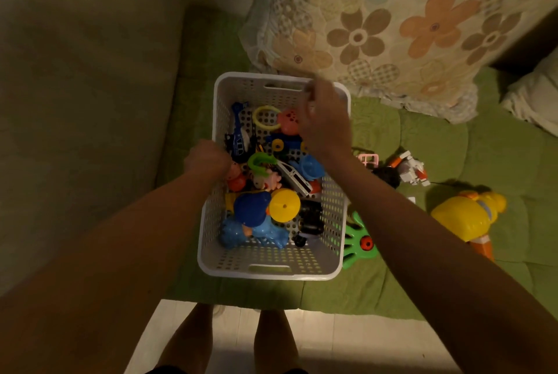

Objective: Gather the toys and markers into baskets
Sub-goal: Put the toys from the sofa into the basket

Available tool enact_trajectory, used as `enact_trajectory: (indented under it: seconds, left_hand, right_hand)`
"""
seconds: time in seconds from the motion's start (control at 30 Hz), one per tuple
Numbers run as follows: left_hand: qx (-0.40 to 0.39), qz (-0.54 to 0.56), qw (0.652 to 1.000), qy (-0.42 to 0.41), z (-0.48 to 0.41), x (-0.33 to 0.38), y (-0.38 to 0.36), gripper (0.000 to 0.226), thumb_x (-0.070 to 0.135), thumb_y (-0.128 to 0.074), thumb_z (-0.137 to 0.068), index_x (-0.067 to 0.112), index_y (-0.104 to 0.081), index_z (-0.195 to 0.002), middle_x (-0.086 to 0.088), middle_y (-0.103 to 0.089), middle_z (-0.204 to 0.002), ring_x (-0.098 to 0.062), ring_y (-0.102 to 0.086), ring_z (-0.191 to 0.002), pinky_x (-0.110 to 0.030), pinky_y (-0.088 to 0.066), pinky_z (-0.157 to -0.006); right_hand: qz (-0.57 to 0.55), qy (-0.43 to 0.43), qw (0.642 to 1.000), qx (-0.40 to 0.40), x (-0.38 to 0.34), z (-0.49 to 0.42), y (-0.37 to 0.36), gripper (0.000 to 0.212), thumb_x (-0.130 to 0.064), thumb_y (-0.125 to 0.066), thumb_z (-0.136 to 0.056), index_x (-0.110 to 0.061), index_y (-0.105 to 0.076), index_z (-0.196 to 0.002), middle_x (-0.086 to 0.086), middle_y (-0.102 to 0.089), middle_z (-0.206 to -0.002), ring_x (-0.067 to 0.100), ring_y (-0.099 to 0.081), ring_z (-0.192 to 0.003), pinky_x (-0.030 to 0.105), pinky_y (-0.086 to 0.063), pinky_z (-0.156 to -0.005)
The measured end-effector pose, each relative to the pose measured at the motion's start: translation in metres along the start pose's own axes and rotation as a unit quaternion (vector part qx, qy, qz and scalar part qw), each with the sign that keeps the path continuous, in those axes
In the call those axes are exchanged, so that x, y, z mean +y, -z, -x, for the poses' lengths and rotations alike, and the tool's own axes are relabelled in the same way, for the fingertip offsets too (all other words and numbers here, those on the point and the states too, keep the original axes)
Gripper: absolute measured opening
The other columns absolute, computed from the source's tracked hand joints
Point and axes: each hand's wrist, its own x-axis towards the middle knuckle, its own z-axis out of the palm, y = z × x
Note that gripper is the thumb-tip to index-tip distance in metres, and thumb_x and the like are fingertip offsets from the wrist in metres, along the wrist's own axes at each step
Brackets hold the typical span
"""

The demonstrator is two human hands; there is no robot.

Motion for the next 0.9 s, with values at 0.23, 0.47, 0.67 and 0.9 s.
enact_trajectory:
  seconds: [0.23, 0.47, 0.67, 0.9]
  left_hand:
    - [0.008, 0.002, 1.0, 0.012, -0.002, -0.002, -0.002, 0.033, 0.019, -0.065, -0.086, 0.0, -0.057, -0.112, -0.016, -0.06, -0.116, -0.03, -0.061, -0.102, -0.031, -0.047, -0.071]
    - [0.007, 0.019, 1.0, 0.008, -0.005, -0.002, -0.003, 0.029, 0.016, -0.065, -0.087, -0.003, -0.059, -0.108, -0.018, -0.061, -0.114, -0.03, -0.061, -0.102, -0.031, -0.047, -0.072]
    - [0.012, 0.011, 1.0, 0.014, -0.008, -0.003, -0.003, 0.027, 0.016, -0.066, -0.087, -0.003, -0.06, -0.105, -0.018, -0.062, -0.113, -0.029, -0.062, -0.102, -0.03, -0.047, -0.072]
    - [0.008, 0.019, 1.0, 0.021, -0.006, 0.0, -0.004, 0.027, 0.015, -0.065, -0.088, -0.003, -0.06, -0.107, -0.018, -0.062, -0.113, -0.03, -0.062, -0.101, -0.03, -0.046, -0.07]
  right_hand:
    - [0.068, -0.228, 0.968, 0.077, 0.091, 0.003, 0.042, 0.028, -0.01, -0.044, -0.087, -0.001, -0.05, -0.112, 0.018, -0.055, -0.114, 0.033, -0.053, -0.101, 0.037, -0.04, -0.077]
    - [0.232, -0.362, 0.859, -0.279, 0.143, 0.053, 0.038, 0.087, -0.059, -0.056, -0.086, -0.014, -0.016, -0.15, 0.023, -0.029, -0.152, 0.041, -0.023, -0.142, 0.056, -0.017, -0.116]
    - [0.226, -0.357, 0.857, -0.294, 0.148, 0.068, 0.032, 0.081, -0.044, -0.068, -0.085, -0.02, -0.023, -0.149, 0.018, -0.042, -0.146, 0.039, -0.026, -0.141, 0.055, -0.016, -0.117]
    - [0.2, -0.3, 0.891, -0.275, 0.154, 0.071, 0.04, 0.073, -0.049, -0.064, -0.085, -0.02, -0.033, -0.144, 0.016, -0.053, -0.135, 0.038, -0.031, -0.137, 0.054, -0.007, -0.118]
